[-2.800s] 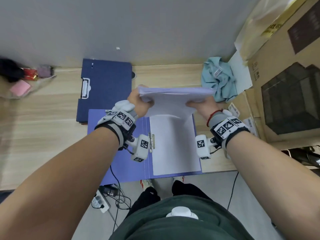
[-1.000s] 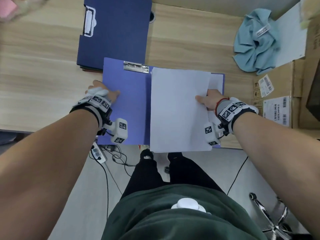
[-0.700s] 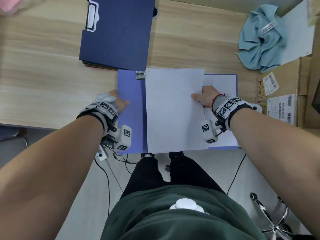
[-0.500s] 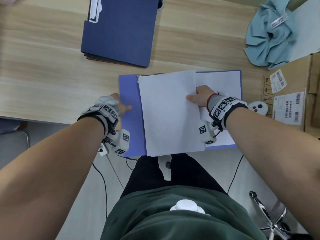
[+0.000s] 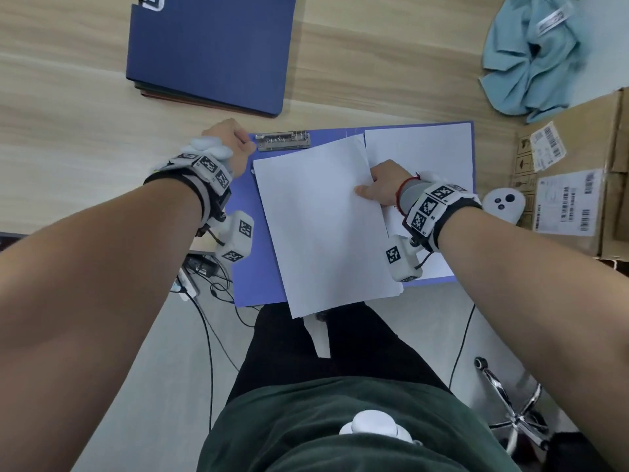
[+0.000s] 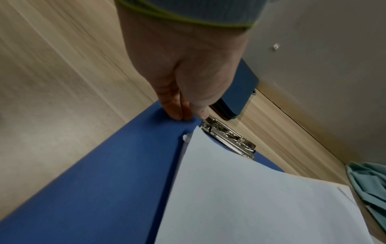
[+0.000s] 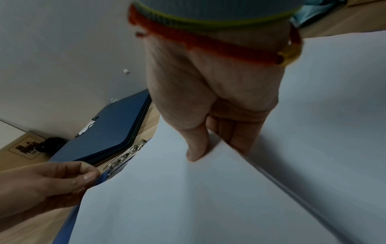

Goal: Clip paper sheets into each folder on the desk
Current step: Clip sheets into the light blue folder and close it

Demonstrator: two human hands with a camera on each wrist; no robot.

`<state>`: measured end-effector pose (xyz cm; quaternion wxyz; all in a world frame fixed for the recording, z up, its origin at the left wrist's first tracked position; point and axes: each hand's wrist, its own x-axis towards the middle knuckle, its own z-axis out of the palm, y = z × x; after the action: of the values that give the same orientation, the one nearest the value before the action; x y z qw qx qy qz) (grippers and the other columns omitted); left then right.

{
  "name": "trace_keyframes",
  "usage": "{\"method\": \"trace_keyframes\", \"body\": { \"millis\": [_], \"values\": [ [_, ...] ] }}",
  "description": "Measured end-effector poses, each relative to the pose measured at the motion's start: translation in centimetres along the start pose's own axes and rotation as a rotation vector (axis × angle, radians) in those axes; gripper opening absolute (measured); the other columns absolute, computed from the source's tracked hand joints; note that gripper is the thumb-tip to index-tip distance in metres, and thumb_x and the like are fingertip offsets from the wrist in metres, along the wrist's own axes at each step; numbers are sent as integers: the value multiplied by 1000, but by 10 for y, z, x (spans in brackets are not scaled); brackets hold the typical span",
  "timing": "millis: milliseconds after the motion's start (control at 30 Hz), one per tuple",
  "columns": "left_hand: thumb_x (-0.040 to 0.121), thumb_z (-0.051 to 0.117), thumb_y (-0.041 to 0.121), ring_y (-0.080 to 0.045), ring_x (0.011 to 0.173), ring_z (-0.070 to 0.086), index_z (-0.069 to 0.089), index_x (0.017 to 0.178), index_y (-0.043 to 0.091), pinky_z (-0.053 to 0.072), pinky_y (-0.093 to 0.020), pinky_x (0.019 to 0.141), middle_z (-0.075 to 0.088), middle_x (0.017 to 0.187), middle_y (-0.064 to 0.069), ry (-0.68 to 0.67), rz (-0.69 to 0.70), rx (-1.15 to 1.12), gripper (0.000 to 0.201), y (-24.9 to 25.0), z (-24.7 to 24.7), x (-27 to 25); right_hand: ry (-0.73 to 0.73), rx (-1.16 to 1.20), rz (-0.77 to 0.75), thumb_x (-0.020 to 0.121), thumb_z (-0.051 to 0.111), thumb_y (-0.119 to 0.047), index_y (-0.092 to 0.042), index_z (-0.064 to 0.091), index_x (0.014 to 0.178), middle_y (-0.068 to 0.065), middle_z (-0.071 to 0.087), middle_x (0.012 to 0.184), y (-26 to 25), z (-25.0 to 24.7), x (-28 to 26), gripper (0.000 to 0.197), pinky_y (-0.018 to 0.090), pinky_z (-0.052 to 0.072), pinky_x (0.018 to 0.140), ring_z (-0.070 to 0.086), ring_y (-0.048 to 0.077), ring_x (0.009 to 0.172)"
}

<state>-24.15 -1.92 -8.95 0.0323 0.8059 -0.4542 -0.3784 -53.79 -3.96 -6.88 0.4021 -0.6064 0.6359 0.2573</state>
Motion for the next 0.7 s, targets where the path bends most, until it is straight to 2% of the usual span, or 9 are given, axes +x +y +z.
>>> {"method": "trace_keyframes", "body": {
  "millis": [133,267,333,400,467,533,567,633,700],
  "values": [
    [95,55,36,-30,94,65,66,99,22,52,-37,79,71,104,0,-18,-23,34,18,5,-1,8,-23,-10,16,89,62,-42,-13,52,79,3,56,85,-3,-2,6,32,30,41,73,57,28,86],
    [86,64,38,-26,77,63,67,73,26,53,-34,75,74,97,-1,-53,-78,-38,18,0,-3,15,-50,-18,27,90,61,-43,-13,52,79,2,55,84,-4,-5,8,33,31,40,72,55,27,84],
    [82,68,42,-26,78,65,67,69,27,56,-37,80,74,91,-1,-46,-96,-53,20,0,-3,17,-55,-17,27,89,62,-42,-12,53,80,3,56,87,-4,-5,10,33,31,42,72,55,27,83],
    [83,67,50,-29,87,69,71,78,26,55,-37,84,74,92,-1,-49,-98,-13,25,3,-5,16,-60,-9,34,89,63,-41,-11,52,80,3,56,86,-5,-6,10,33,31,41,72,55,27,83],
    [86,63,52,-30,93,68,73,96,24,51,-33,81,72,96,-2,-43,-114,78,32,8,-9,16,-64,-7,55,90,64,-41,-15,46,74,0,53,82,-8,-7,10,35,31,38,72,54,27,84],
    [87,60,54,-31,95,67,72,102,21,50,-32,81,69,98,-3,-44,-139,134,38,17,-11,13,-74,-11,77,90,63,-42,-16,44,74,3,56,90,-12,-9,9,35,32,40,75,55,28,87],
    [86,59,57,-31,95,67,71,104,21,51,-33,84,70,101,-3,-49,-155,154,42,19,-10,14,-87,-30,86,91,62,-42,-13,49,81,5,58,96,-14,-10,9,33,33,44,78,58,29,90],
    [82,58,62,-31,93,67,70,105,20,54,-38,88,70,102,-4,-55,-201,175,49,21,-11,14,-111,-85,97,92,60,-44,-7,57,105,10,62,108,-19,-12,7,39,37,49,90,63,32,101],
    [82,58,61,-29,90,68,71,104,18,55,-41,89,71,98,-3,-84,-211,123,50,17,-9,19,-118,-96,106,92,59,-42,-5,57,111,12,65,112,-23,-14,7,42,39,51,92,65,33,103]
  ]
}}
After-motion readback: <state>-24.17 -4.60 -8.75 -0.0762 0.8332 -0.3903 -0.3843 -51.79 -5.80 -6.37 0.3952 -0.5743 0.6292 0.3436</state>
